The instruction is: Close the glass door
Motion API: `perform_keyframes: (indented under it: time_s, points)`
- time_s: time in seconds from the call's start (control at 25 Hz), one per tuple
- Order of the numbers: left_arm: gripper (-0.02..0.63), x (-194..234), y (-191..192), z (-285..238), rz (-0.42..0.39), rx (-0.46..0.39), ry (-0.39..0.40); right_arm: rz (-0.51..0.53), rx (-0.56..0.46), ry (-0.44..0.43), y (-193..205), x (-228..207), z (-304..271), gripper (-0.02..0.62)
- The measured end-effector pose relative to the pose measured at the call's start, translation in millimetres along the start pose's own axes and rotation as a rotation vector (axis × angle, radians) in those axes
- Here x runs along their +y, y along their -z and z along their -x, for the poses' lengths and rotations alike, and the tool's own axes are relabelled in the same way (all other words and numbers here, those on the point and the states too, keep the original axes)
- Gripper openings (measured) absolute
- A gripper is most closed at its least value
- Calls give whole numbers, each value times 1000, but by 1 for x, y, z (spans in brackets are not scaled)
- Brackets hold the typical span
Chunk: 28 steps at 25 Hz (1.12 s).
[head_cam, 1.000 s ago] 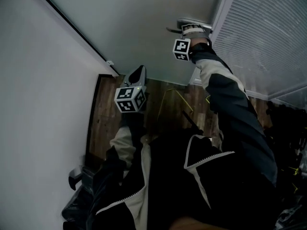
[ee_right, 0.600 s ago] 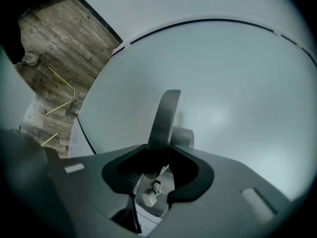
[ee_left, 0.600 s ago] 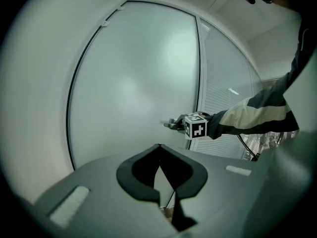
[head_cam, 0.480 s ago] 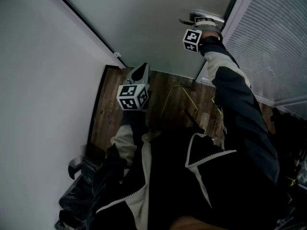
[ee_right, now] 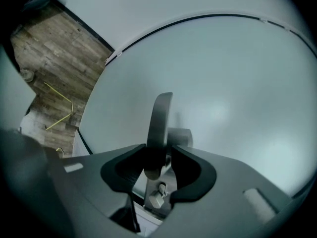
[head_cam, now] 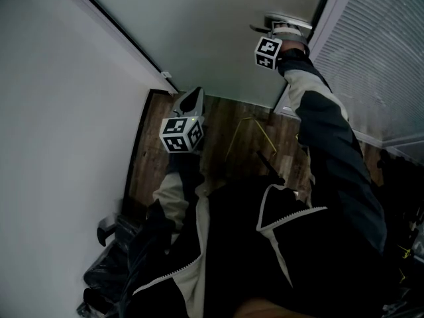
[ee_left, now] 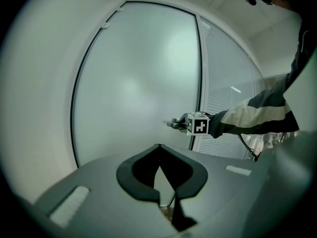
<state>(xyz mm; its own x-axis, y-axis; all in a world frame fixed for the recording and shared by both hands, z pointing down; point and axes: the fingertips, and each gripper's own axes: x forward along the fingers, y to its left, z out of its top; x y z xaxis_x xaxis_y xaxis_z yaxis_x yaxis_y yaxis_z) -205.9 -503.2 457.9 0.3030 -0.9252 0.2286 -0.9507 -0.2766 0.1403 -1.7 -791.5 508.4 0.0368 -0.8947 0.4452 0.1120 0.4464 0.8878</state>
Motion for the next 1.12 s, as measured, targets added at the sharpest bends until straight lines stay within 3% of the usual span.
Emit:
perform_keyframes:
  time_s: [0.16, 0.24, 0.32, 0.48, 0.6, 0.72, 0.88, 1.12]
  points:
    - [5, 7, -6, 0, 14, -19, -6, -155, -87, 5, -9, -9, 37, 169]
    - [5, 2, -11, -7, 22, -37, 10, -314, -163, -2, -10, -12, 69, 120]
    - [5, -7, -18, -18, 20, -53, 37, -541, -261, -50, -10, -9, 105, 10]
    - [5, -25, -31, -38, 13, -79, 99, -1060, -465, -191, -11, 7, 178, 5]
    - [4, -44, -38, -51, 11, -94, 139, -1335, -571, -228, -1, 19, 220, 3]
    - [4, -73, -44, -66, -5, -105, 200, -1433, -577, -209, 17, 34, 240, 3]
    - [5, -109, -44, -76, -27, -92, 263, -1475, -519, -150, 49, 41, 249, 2]
    - [4, -121, -36, -81, -20, -84, 294, -1489, -458, -112, 69, 51, 255, 2]
